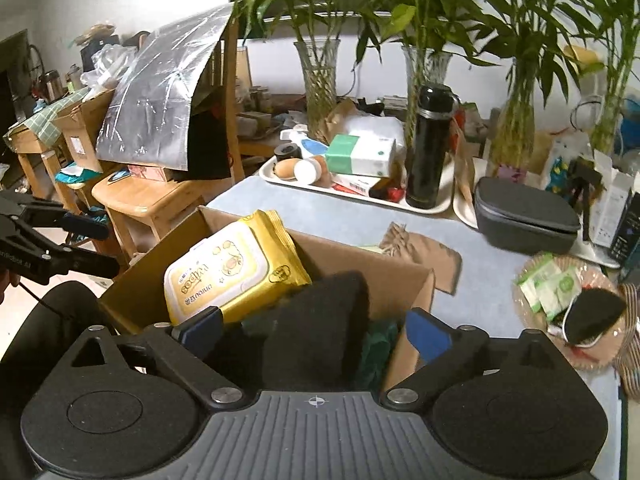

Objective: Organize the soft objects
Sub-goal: 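Open both tools to drop the wipes packet and sponge into the box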

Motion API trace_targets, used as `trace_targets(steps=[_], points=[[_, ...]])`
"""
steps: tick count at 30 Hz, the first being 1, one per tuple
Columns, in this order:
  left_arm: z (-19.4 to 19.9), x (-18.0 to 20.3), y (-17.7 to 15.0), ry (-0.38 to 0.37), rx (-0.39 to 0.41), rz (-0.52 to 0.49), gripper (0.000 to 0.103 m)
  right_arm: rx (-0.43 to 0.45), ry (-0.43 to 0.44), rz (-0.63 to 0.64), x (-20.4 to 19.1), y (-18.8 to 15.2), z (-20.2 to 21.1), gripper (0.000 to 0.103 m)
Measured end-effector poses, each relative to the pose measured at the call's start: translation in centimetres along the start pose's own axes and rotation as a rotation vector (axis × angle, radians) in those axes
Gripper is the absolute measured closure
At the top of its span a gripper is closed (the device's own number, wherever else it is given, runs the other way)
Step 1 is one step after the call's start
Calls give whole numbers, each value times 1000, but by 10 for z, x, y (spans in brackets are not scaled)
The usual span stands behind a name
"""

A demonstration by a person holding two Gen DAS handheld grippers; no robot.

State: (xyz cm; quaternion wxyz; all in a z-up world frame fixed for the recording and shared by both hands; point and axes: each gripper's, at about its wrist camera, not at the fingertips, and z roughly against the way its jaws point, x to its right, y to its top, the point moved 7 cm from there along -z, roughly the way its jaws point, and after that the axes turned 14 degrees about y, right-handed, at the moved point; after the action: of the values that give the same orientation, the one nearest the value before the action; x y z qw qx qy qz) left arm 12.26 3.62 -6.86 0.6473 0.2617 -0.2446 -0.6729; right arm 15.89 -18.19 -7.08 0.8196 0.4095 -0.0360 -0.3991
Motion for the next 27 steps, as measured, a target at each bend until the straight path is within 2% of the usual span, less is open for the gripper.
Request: trace_targets(steps=[11,15,27], points=[[-3,3,-6,-1,-20,-20,23,-49,-42,-107,20,-12,2,0],[-5,5,-4,-21,-28,-5,23,-54,-56,-94,18,-10,3,0],[-12,29,11,-98,0,-20,23,4,-82,-141,32,26,3,0]])
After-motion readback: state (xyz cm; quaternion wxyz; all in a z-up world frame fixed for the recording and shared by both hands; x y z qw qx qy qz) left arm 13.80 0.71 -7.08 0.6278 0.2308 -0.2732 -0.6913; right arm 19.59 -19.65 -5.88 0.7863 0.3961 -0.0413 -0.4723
